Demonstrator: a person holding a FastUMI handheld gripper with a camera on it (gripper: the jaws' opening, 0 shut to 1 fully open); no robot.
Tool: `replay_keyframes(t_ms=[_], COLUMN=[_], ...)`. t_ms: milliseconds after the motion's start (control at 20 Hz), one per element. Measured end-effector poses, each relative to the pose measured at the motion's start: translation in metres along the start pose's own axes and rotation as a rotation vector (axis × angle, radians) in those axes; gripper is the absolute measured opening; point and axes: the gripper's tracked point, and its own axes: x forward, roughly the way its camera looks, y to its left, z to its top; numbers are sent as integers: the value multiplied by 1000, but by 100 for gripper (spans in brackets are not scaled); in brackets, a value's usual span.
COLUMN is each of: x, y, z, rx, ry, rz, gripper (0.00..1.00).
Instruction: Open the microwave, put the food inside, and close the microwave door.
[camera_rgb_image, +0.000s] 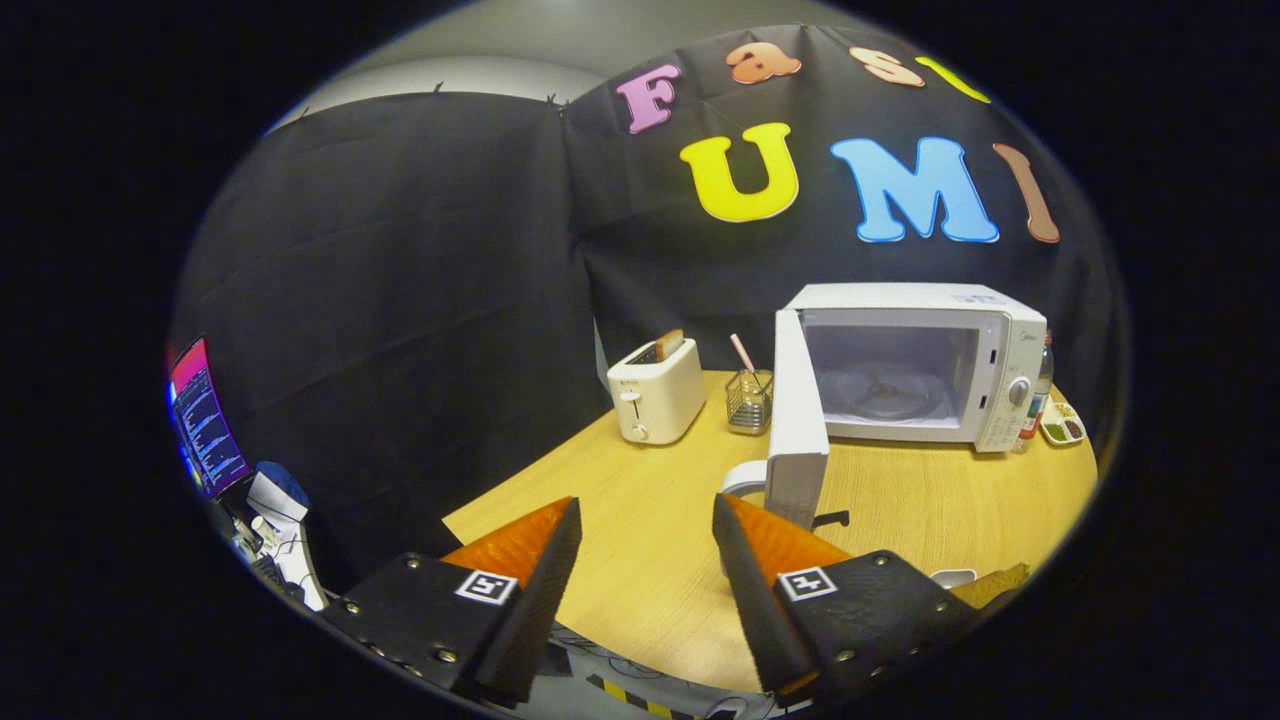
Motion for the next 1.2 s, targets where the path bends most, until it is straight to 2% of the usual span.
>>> replay_keyframes(t_ms=[100,350,600,950,1200], x=[-14,-45,-68,-100,-117], y=[-13,-57,-124,-207,-253], z=[12,39,42,15,-28], rx=[-18,46,102,237,340], ry=[-35,-81,-79,-15,87], rz=[-16,-60,-154,-243,-294], gripper=[97,98,97,98,98])
